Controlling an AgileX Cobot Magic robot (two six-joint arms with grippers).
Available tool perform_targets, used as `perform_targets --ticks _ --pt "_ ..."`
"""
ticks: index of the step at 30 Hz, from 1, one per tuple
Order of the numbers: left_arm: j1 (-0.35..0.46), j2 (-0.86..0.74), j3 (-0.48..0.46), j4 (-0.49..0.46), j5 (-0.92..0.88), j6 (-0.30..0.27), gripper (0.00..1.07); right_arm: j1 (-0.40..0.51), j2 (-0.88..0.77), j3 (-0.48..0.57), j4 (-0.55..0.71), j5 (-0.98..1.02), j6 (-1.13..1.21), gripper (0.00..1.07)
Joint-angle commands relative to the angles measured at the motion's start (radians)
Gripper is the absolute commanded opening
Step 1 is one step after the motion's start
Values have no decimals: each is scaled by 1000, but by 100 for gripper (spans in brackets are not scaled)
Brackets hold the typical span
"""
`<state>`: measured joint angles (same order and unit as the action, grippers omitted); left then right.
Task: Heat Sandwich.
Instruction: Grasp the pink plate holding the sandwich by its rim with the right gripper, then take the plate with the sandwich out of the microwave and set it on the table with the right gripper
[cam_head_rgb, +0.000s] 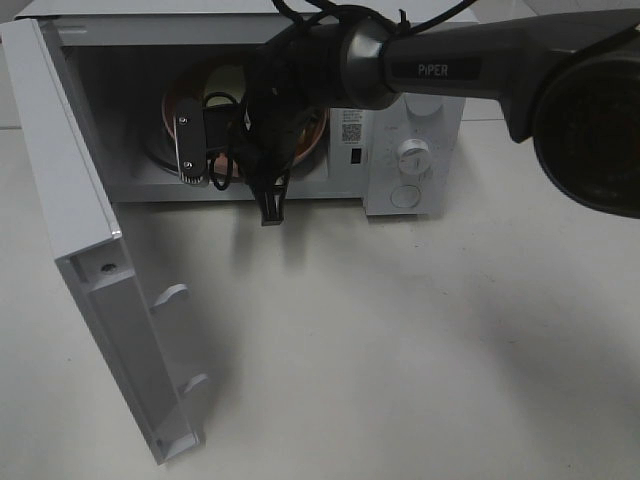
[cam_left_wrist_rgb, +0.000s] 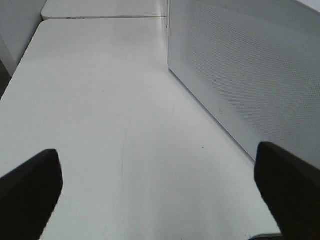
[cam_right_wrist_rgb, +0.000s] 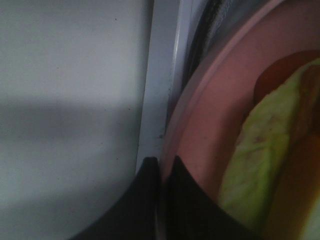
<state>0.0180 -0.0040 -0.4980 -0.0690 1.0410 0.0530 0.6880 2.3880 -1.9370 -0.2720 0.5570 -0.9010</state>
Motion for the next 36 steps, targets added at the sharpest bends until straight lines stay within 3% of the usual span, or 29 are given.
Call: perform_targets --ticks 1,18,25,36 --pt "-6 -21 4 0 -4 -4 100 -2 -2 1 5 9 13 0" --pt "-6 -21 4 0 -4 -4 100 0 -6 7 88 64 -135 0" --pt "-6 -21 4 0 -4 -4 100 0 -88 143 101 -15 -240 0" --pt "-6 -21 4 0 -4 -4 100 0 -202 264 101 -88 -279 0"
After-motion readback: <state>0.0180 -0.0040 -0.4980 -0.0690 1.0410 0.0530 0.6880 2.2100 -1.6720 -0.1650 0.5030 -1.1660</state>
